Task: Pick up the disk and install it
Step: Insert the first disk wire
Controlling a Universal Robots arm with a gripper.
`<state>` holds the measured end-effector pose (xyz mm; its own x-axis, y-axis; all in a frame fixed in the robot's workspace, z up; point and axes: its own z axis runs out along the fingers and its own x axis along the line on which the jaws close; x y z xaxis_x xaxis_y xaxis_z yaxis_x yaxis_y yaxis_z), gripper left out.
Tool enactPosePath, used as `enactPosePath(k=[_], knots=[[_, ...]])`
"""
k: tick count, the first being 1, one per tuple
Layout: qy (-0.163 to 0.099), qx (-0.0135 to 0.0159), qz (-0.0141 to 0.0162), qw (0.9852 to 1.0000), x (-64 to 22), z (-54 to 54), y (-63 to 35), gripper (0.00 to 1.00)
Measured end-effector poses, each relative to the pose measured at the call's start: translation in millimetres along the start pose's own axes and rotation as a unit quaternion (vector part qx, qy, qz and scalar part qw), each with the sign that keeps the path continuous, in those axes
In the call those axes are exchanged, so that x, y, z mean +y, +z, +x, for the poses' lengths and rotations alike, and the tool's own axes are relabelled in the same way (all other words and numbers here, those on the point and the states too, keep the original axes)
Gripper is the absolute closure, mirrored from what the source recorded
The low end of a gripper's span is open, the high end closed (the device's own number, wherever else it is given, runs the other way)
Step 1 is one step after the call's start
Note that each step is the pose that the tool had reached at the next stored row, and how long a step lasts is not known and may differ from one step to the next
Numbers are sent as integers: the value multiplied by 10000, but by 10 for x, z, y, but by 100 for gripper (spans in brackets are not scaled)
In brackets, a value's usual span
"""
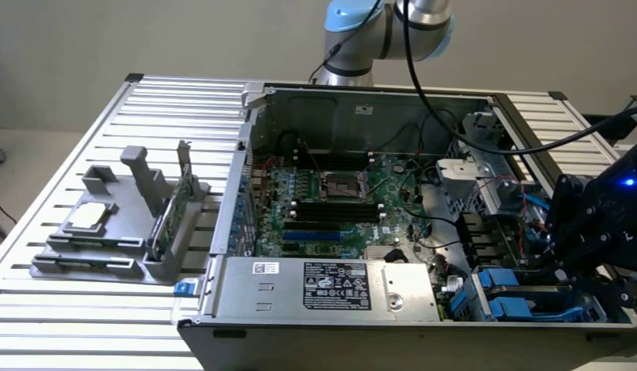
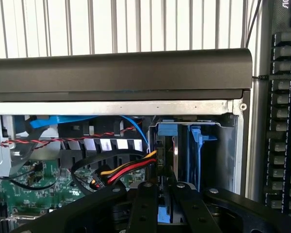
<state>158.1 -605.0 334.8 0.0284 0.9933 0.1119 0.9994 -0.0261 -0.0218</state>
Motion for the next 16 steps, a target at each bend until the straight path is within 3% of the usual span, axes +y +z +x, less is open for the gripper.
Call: enactPosePath(k=[16], knots=[[7,-9,-1,10000,16,-3,22,83]])
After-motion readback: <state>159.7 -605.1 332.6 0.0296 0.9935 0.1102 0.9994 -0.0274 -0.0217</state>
